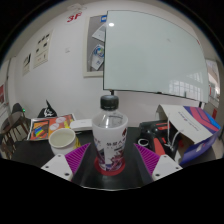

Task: Pour water

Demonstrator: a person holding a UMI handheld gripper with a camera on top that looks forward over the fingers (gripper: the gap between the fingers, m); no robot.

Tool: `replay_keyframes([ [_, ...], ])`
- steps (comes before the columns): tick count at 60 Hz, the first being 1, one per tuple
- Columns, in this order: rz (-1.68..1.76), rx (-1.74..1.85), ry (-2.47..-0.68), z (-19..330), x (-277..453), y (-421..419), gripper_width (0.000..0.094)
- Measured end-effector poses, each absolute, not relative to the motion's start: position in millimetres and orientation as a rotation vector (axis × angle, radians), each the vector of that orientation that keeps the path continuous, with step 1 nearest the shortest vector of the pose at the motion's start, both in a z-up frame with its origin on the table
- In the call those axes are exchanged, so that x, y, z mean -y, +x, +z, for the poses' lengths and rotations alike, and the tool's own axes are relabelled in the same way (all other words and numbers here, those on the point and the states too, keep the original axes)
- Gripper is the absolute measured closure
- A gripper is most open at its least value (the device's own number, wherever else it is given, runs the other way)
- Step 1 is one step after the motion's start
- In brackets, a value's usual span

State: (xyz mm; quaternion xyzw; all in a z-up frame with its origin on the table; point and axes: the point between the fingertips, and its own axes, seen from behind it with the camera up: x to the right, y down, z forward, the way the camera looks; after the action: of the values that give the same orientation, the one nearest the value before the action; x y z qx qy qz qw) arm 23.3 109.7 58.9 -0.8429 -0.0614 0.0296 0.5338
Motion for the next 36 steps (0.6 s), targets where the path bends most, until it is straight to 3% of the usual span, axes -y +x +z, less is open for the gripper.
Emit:
replay_keyframes([
  [24,-0.052,0.05,-2.015,143,92,6,0.009],
  [36,-0.093,0.023,-2.023,160,193,-9,0.0091],
])
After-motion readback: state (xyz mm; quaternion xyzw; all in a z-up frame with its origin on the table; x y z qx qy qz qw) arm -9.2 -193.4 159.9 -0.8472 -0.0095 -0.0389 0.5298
